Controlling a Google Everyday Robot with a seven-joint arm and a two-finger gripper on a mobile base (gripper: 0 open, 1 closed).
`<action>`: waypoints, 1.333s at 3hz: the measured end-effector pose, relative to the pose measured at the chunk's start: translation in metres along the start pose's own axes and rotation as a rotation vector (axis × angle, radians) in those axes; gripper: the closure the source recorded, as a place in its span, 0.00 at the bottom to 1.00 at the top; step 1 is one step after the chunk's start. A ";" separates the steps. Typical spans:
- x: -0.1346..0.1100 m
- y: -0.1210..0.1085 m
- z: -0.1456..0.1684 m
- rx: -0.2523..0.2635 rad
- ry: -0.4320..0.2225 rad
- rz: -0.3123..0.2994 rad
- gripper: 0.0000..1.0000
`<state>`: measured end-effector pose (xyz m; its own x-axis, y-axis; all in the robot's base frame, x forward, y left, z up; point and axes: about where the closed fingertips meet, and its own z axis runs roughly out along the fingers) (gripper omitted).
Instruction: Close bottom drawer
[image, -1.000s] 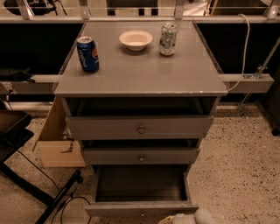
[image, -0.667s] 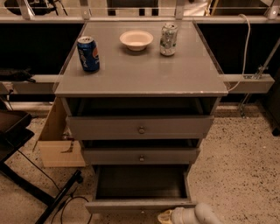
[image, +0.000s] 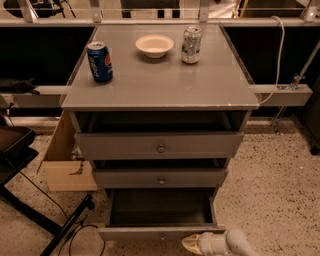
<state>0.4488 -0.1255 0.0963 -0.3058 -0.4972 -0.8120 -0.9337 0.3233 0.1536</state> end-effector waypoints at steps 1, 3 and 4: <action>-0.014 -0.016 -0.003 0.023 -0.061 0.002 1.00; -0.017 -0.012 0.035 -0.029 -0.108 -0.009 1.00; -0.017 -0.013 0.040 -0.033 -0.117 -0.011 1.00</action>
Offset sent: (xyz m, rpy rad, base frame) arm 0.0932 -0.0189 0.0548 0.2300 -0.1391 -0.1619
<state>0.4738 -0.0890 0.0861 -0.2740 -0.4028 -0.8733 -0.9431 0.2906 0.1618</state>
